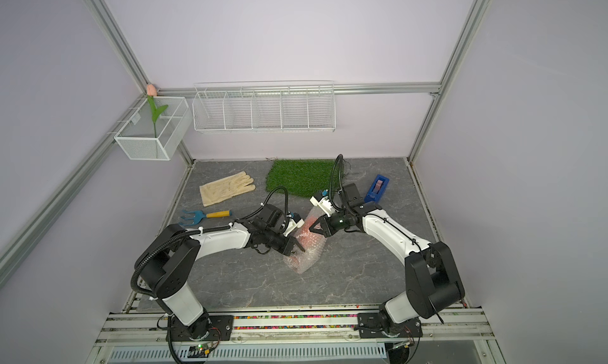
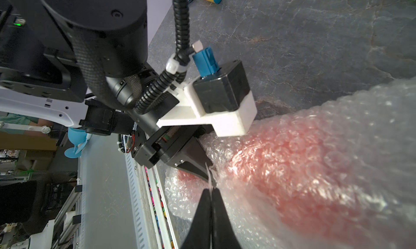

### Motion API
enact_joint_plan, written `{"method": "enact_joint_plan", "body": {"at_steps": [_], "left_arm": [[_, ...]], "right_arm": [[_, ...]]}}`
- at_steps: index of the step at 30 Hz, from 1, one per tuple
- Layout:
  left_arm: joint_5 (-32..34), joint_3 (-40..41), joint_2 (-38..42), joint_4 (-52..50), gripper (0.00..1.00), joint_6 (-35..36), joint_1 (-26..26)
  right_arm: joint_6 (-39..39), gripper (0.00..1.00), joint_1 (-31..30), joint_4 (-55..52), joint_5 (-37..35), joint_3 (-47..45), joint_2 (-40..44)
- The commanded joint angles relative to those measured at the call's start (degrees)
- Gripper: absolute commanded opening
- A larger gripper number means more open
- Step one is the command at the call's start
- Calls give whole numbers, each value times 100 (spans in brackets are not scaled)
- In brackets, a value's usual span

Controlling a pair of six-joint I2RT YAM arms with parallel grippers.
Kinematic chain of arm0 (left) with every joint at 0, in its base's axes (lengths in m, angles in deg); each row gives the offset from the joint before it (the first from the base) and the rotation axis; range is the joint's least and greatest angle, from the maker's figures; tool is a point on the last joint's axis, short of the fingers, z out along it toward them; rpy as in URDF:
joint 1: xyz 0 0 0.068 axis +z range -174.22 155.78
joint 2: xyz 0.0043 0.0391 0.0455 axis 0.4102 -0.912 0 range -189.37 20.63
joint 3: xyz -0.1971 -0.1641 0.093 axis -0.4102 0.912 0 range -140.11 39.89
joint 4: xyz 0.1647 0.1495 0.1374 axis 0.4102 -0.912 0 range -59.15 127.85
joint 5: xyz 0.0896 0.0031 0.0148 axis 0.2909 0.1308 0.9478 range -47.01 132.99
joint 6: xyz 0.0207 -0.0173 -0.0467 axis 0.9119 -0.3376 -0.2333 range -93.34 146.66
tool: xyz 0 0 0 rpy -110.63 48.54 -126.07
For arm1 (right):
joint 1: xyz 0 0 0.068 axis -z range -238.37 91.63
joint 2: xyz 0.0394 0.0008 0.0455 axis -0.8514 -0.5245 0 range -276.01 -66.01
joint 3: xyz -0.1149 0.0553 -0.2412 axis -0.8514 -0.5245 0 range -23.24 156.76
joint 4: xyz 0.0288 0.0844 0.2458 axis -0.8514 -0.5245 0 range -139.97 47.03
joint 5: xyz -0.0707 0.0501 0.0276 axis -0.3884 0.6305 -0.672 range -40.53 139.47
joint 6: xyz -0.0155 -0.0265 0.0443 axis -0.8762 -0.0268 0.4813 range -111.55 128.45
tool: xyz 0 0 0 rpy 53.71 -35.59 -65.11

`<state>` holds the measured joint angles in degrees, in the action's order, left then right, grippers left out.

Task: Wrap wine glasses in bubble wrap
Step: Stick the tape on the bubble wrap.

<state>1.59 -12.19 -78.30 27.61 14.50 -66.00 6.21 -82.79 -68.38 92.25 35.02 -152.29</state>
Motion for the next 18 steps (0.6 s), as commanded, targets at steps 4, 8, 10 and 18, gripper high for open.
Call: {"method": "enact_joint_plan", "body": {"at_steps": [4, 8, 10, 18], "left_arm": [[-210, -120, -85, -66, 15, 208, 3], [-280, -117, -80, -61, 15, 201, 3], [-327, -94, -89, -24, 15, 181, 3], [-408, -124, -122, -74, 15, 204, 3]], "right_arm": [[-173, 7, -21, 304, -107, 107, -417], [-82, 7, -26, 655, -86, 8, -531], [-76, 7, -20, 949, -34, -113, -499], [-453, 7, -11, 1084, -77, -167, -473]]}}
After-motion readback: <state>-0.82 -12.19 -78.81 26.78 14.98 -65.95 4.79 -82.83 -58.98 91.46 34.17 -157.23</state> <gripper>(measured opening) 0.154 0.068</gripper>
